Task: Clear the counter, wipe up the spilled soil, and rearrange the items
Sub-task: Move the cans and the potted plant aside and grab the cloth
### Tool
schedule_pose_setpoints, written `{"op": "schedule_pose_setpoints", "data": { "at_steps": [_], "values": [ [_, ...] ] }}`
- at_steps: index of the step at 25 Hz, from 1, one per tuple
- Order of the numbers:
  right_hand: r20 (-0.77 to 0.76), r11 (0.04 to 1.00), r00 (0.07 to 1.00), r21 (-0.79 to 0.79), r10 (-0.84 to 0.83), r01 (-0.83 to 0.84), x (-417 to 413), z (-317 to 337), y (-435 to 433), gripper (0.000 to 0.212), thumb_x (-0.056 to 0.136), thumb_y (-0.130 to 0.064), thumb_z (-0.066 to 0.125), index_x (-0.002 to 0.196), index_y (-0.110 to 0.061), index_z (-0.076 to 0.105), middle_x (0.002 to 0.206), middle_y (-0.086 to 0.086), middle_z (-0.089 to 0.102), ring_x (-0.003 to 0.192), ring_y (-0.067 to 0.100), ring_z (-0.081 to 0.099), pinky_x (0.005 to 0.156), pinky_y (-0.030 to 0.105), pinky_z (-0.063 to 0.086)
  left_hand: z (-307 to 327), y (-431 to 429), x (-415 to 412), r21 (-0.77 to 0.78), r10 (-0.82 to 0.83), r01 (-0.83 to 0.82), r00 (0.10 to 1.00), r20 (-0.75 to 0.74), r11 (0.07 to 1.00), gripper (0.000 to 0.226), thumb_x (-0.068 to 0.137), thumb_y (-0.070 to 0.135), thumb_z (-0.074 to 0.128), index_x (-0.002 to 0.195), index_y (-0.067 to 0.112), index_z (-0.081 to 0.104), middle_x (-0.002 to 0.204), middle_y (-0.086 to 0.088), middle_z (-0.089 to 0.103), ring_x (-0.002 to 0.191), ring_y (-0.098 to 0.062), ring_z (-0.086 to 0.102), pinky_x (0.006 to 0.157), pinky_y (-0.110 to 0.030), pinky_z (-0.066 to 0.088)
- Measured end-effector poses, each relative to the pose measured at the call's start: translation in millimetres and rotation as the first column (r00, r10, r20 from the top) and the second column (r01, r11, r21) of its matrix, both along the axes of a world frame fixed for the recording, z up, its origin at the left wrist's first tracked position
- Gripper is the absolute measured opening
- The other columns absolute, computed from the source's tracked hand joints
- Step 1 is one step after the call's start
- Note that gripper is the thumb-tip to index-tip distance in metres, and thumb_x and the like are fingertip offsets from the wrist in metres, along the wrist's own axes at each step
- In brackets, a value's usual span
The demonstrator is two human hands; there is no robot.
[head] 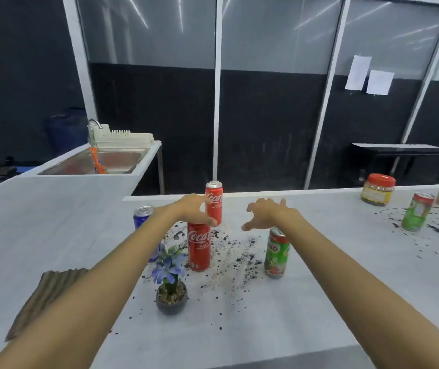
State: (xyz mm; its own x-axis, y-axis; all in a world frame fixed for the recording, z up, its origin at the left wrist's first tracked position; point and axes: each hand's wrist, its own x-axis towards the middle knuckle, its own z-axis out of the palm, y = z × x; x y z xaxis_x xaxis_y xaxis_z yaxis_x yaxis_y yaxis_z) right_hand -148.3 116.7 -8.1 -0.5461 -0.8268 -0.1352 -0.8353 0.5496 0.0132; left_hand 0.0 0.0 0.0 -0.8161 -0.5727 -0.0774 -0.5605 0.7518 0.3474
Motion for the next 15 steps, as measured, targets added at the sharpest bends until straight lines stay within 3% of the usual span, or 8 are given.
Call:
{"op": "schedule_pose_setpoints", "data": {
  "at_steps": [2,5,9,15],
  "values": [
    [-0.106,0.993,0.994,0.107,-0.033,0.045,-3,-12,7,0.075,0.083,-0.051,0.059,0.144,-0.019,0.030,0.153,0.011,0.024,0.142,0.037,0.019,0.113,0.062,0.006,-11,-3,-8,-0.016,-0.005,0.006,0.999,0.042,1.000,0.071,0.079,0.037,0.067,0.139,0.016,0.035,0.145,-0.012,0.038,0.131,-0.029,0.040,0.107,-0.040,0.038],
    [-0.034,0.985,0.991,0.112,-0.132,0.135,-16,-34,16,0.081,0.080,-0.045,0.065,0.145,-0.018,0.025,0.151,0.011,0.025,0.138,0.039,0.026,0.111,0.061,0.019,-29,-6,-16,-0.007,0.005,-0.004,0.996,0.095,1.000,0.076,0.076,0.032,0.071,0.140,0.015,0.034,0.143,-0.012,0.040,0.128,-0.031,0.044,0.098,-0.039,0.043],
    [0.215,0.976,0.960,-0.078,-0.181,0.202,-37,-47,26,0.067,0.078,-0.024,0.071,0.134,-0.009,0.038,0.136,0.016,0.041,0.120,0.035,0.048,0.095,0.044,0.048,-36,-13,-18,-0.028,0.016,-0.015,0.999,0.046,0.999,0.062,0.075,0.018,0.072,0.130,0.016,0.044,0.134,-0.013,0.044,0.120,-0.033,0.048,0.079,-0.034,0.048],
    [0.259,0.950,0.951,-0.215,-0.169,0.228,-43,-34,27,0.056,0.070,-0.021,0.078,0.116,-0.003,0.052,0.120,0.016,0.057,0.107,0.033,0.058,0.082,0.042,0.056,-35,-16,-17,-0.003,0.017,-0.017,1.000,0.025,1.000,0.052,0.074,0.015,0.072,0.122,0.016,0.051,0.132,-0.012,0.046,0.120,-0.033,0.048,0.081,-0.035,0.049]
  ]
}}
